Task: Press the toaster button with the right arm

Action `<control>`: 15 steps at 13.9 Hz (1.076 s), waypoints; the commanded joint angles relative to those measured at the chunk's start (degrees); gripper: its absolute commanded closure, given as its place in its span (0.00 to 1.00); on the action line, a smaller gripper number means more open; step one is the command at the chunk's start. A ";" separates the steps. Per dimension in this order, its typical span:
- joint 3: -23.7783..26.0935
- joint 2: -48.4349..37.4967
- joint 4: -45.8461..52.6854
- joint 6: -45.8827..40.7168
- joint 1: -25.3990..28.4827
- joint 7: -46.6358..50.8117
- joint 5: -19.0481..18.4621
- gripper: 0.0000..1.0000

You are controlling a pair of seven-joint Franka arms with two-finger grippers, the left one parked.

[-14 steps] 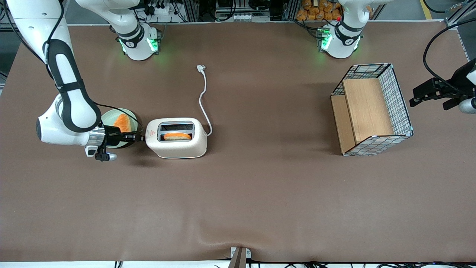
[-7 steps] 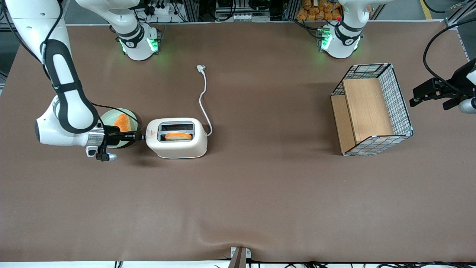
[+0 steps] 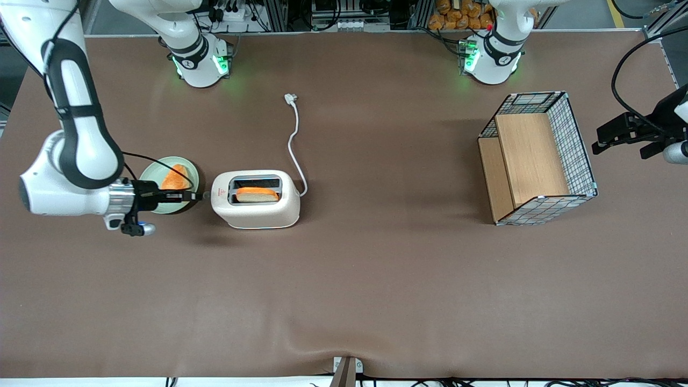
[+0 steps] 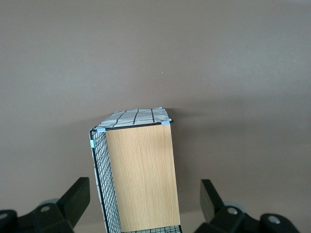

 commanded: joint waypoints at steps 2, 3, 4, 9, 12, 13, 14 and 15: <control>-1.07 -0.52 8.10 -8.66 -1.20 5.55 -5.31 1.00; -1.16 -0.52 9.68 -9.89 -1.20 6.34 -6.27 1.00; -1.16 -0.52 11.01 -10.86 -1.20 7.65 -7.33 1.00; -1.52 -0.60 18.38 -16.31 -1.20 11.88 -12.42 1.00; -1.52 -1.57 21.47 -19.22 -1.12 13.20 -14.71 1.00; -1.52 -2.01 21.65 -19.40 -0.94 13.20 -15.24 1.00; -1.52 -2.53 21.65 -19.48 -0.85 13.20 -15.77 1.00; -1.43 -2.89 21.65 -19.83 -0.76 13.20 -16.21 1.00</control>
